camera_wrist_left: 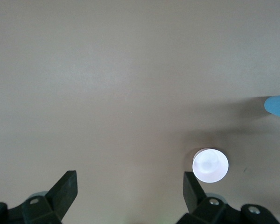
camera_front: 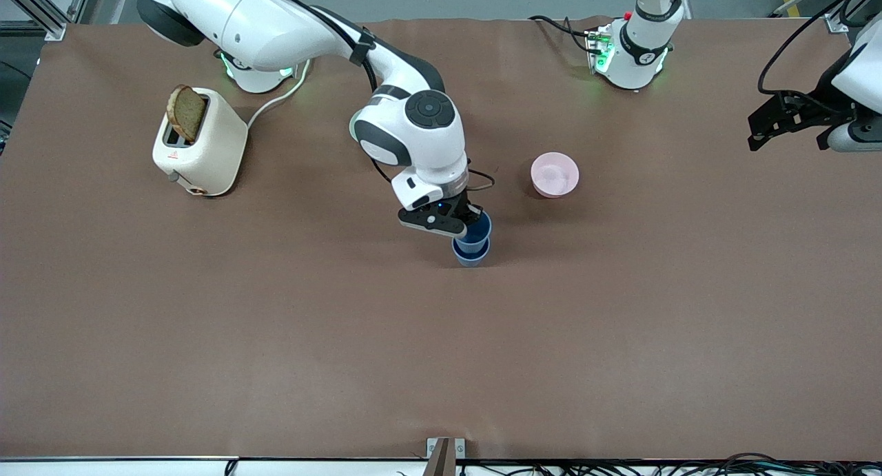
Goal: Stack blue cups with both arms
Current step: 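Lower the cup into the center cup and open the right gripper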
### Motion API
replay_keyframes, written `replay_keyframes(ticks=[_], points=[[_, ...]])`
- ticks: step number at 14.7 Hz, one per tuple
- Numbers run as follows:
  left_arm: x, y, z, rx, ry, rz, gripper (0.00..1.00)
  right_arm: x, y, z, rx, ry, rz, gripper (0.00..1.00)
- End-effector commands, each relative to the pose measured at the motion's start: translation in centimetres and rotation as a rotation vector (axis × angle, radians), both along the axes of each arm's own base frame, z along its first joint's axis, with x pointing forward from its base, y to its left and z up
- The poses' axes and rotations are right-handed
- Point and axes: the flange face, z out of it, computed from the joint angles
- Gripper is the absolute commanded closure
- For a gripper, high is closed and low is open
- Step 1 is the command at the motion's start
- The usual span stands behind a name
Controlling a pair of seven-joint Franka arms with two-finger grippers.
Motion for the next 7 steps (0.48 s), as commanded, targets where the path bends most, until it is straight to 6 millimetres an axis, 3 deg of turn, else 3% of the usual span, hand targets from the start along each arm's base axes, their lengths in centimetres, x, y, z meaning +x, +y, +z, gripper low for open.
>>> replay_keyframes(ticks=[1, 2, 3, 5, 7], points=[[0.0, 0.0, 0.1, -0.009, -0.001, -0.009, 0.00, -0.5, 1.2, -0.7, -0.002, -0.031, 0.009, 0.44], [-0.1, 0.0, 0.1, -0.009, 0.000, -0.008, 0.00, -0.3, 1.1, -1.1, -0.015, -0.037, 0.007, 0.16], [0.0, 0.1, 0.1, -0.009, 0.000, -0.007, 0.00, -0.2, 0.9, -0.9, -0.016, -0.039, 0.003, 0.05], [0.0, 0.2, 0.2, -0.009, -0.002, 0.005, 0.00, 1.8, -1.0, 1.3, -0.005, -0.061, -0.020, 0.00], [0.0, 0.4, 0.2, -0.009, -0.002, 0.008, 0.00, 3.1, -3.2, 5.9, 0.014, -0.103, -0.045, 0.00]])
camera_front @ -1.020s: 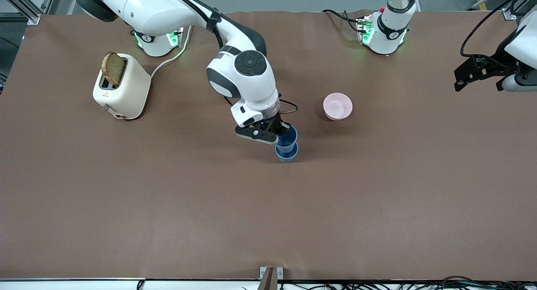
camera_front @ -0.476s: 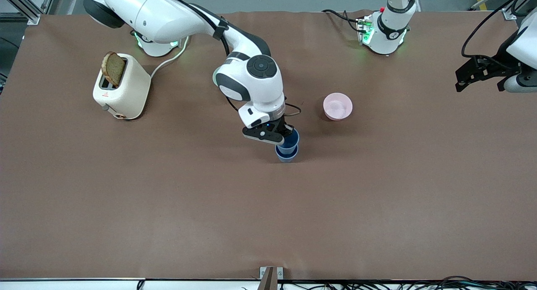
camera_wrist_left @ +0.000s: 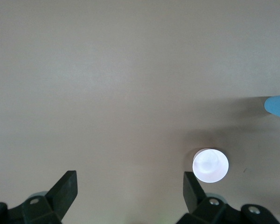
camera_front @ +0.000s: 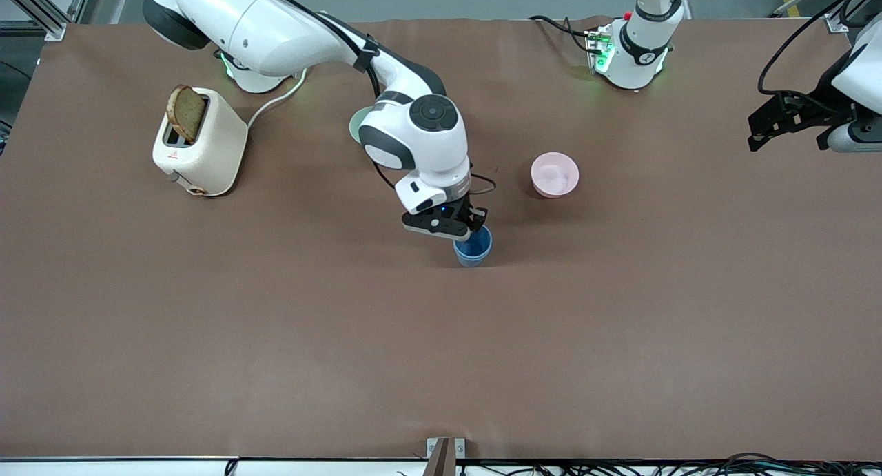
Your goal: Stack blue cups with both arms
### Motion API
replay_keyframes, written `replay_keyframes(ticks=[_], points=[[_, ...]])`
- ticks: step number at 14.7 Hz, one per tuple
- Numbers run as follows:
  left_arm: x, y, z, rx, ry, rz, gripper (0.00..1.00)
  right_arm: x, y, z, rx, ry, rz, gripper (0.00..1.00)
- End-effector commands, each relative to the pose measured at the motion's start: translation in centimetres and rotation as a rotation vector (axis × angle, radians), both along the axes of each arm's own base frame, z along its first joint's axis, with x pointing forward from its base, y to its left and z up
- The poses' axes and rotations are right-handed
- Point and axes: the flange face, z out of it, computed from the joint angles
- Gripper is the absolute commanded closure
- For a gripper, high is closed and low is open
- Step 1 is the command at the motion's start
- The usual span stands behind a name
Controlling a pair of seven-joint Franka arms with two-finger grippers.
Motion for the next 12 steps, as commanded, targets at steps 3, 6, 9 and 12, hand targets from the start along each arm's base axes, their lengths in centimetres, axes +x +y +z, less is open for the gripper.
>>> replay_keyframes(ticks=[3, 6, 9, 12], points=[[0.0, 0.3, 0.2, -0.010, -0.003, 0.012, 0.00, 2.1, -8.3, 11.3, -0.015, -0.057, -0.024, 0.00], [0.0, 0.4, 0.2, -0.005, -0.003, 0.012, 0.00, 2.9, -15.8, 16.2, -0.076, -0.030, 0.037, 0.00], [0.0, 0.4, 0.2, -0.005, -0.003, 0.012, 0.00, 2.9, -22.3, 19.0, -0.118, -0.031, 0.042, 0.00], [0.0, 0.3, 0.3, -0.003, -0.004, 0.002, 0.00, 2.9, -28.2, 21.3, -0.205, 0.030, 0.076, 0.00]])
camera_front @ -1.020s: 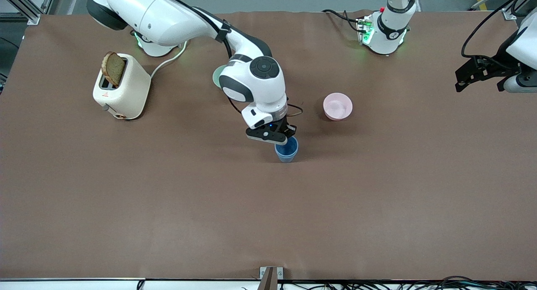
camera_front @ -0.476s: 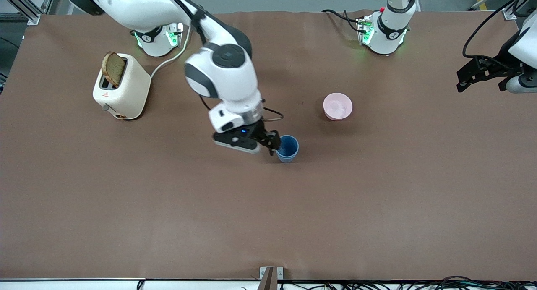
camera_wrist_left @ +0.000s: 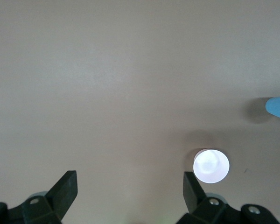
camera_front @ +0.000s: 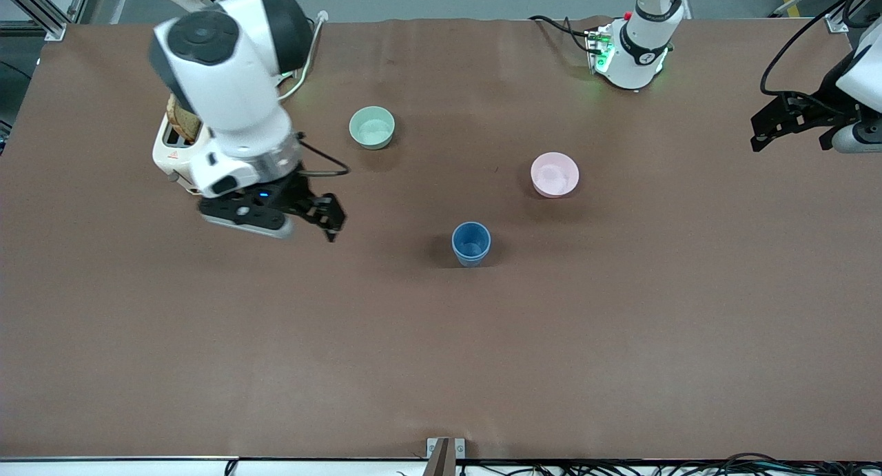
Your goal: Stack blue cups with both arms
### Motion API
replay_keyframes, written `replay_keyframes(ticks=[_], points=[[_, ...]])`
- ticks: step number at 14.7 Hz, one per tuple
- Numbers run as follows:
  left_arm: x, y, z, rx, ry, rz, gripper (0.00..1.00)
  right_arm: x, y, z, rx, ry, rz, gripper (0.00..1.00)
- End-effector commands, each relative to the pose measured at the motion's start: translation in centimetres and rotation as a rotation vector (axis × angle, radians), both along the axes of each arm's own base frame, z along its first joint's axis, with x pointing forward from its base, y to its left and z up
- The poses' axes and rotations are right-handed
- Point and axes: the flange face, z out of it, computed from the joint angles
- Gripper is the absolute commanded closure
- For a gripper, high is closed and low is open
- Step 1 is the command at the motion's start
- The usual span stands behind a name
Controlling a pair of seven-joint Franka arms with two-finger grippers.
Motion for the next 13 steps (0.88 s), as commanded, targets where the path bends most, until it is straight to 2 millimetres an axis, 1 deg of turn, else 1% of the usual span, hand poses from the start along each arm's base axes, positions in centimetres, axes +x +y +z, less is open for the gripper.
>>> replay_keyframes(ticks=[1, 2, 4, 6, 8, 9, 10, 11, 13], points=[[-0.1, 0.0, 0.3, -0.003, -0.005, -0.006, 0.00, -1.7, -5.8, 2.5, -0.023, 0.072, 0.006, 0.00], [-0.1, -0.1, 0.3, -0.003, -0.005, -0.008, 0.00, -2.1, -8.1, 3.6, 0.001, 0.116, 0.012, 0.00], [-0.2, -0.5, 0.2, -0.002, 0.002, -0.009, 0.00, -2.4, -13.0, 5.2, -0.007, 0.161, 0.060, 0.00], [-0.5, -1.0, 0.2, -0.001, 0.011, -0.018, 0.00, -2.7, -17.8, 6.1, -0.029, 0.220, 0.110, 0.00], [-0.6, -1.2, 0.2, -0.003, 0.015, -0.035, 0.00, -3.4, -22.1, 7.7, -0.031, 0.243, 0.143, 0.00], [-0.6, -1.3, 0.1, -0.007, 0.016, -0.037, 0.00, -3.9, -24.1, 8.6, -0.003, 0.236, 0.149, 0.00], [-0.6, -1.3, 0.1, -0.009, 0.019, -0.037, 0.00, -4.2, -26.7, 8.7, 0.019, 0.253, 0.155, 0.00], [-0.7, -1.3, 0.1, -0.008, 0.025, -0.037, 0.00, -4.5, -28.6, 9.0, 0.027, 0.257, 0.165, 0.00], [-0.7, -1.3, 0.1, -0.008, 0.027, -0.036, 0.00, -4.9, -31.1, 10.6, 0.026, 0.231, 0.170, 0.00]])
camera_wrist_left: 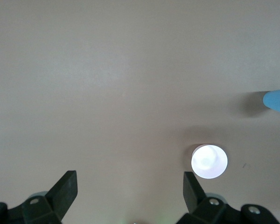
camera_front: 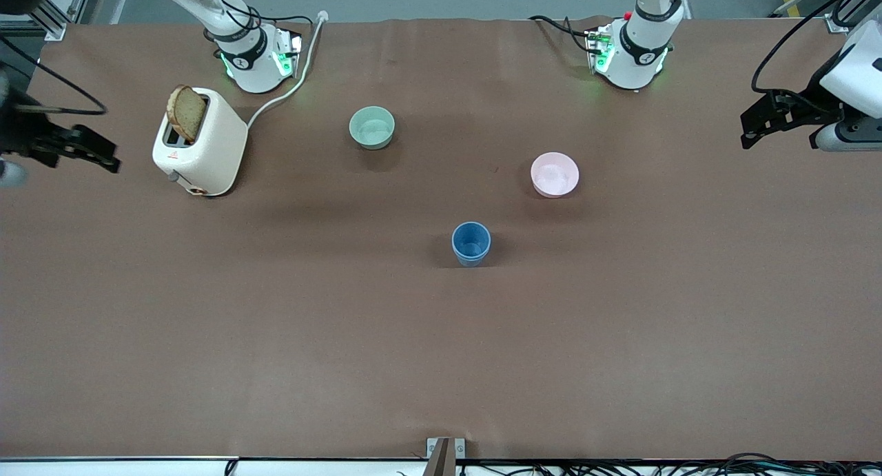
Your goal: Stack blue cups with both arms
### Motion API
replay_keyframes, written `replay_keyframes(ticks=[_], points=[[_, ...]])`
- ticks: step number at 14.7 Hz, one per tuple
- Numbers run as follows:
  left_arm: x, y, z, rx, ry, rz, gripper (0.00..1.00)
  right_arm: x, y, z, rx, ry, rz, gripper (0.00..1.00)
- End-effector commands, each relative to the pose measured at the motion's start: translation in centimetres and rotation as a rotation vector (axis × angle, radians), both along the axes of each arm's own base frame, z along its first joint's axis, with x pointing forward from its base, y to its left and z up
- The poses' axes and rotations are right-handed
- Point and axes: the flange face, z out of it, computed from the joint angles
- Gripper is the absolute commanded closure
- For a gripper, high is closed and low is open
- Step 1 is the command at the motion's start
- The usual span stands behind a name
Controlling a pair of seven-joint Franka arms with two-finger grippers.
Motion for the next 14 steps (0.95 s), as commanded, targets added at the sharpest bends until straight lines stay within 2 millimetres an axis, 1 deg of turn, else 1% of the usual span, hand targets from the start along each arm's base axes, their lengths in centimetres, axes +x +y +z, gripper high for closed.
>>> replay_keyframes(ticks=[1, 2, 3, 5, 6, 8, 10, 14], points=[[-0.3, 0.0, 0.3, -0.008, 0.010, -0.013, 0.00, -1.2, -2.8, 3.1, 0.026, -0.038, 0.008, 0.00], [-0.3, -0.2, 0.3, -0.008, 0.008, -0.014, 0.00, -1.3, -3.4, 3.9, 0.025, -0.048, 0.006, 0.00], [-0.3, -0.2, 0.4, -0.007, 0.007, -0.013, 0.00, -1.4, -4.2, 4.2, 0.025, -0.054, 0.005, 0.00], [-0.3, -0.1, 0.7, -0.007, -0.001, -0.011, 0.00, -1.6, -4.8, 4.5, 0.022, -0.052, 0.013, 0.00], [-0.3, 0.0, 0.9, -0.008, -0.004, -0.010, 0.00, -2.0, -5.0, 4.5, 0.020, -0.022, 0.026, 0.00], [-0.1, 0.0, 0.7, -0.007, -0.001, -0.008, 0.00, -2.4, -5.5, 5.1, 0.014, -0.016, 0.037, 0.00], [0.0, 0.1, 0.5, -0.007, 0.002, -0.008, 0.00, -2.8, -6.5, 4.9, 0.028, -0.001, 0.015, 0.00], [0.0, 0.0, 0.5, -0.008, 0.002, -0.008, 0.00, -2.4, -6.2, 4.7, 0.031, -0.020, 0.015, 0.00]])
